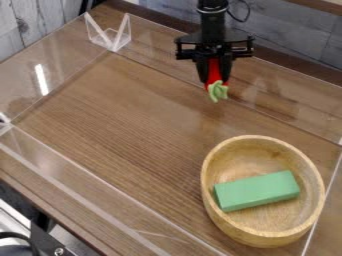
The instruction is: Move the red fruit to the right
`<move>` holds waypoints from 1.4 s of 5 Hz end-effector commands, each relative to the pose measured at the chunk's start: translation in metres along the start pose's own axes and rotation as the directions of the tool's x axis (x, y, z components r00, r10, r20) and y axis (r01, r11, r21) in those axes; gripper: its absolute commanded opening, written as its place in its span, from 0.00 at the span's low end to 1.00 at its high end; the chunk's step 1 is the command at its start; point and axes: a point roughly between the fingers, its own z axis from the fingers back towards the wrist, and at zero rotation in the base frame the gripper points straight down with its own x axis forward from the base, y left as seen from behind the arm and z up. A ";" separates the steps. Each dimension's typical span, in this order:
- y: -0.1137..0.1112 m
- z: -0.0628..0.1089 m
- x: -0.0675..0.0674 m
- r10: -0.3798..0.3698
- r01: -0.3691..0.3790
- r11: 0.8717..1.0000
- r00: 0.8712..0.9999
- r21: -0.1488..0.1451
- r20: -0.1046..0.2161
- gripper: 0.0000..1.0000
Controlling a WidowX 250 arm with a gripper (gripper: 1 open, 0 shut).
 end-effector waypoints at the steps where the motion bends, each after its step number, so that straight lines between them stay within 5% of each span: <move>1: -0.012 0.010 0.007 -0.035 0.035 0.999 0.998 -0.014 0.049 0.00; 3: -0.005 0.008 -0.005 -0.049 0.050 0.999 0.998 -0.007 0.045 0.00; 4: -0.016 0.015 -0.001 -0.105 0.106 0.994 0.994 -0.015 0.040 0.00; 5: -0.027 0.025 0.003 -0.167 0.168 0.985 0.985 -0.027 0.037 0.00; 7: -0.036 0.013 -0.002 -0.262 0.262 0.965 0.965 -0.009 0.018 0.00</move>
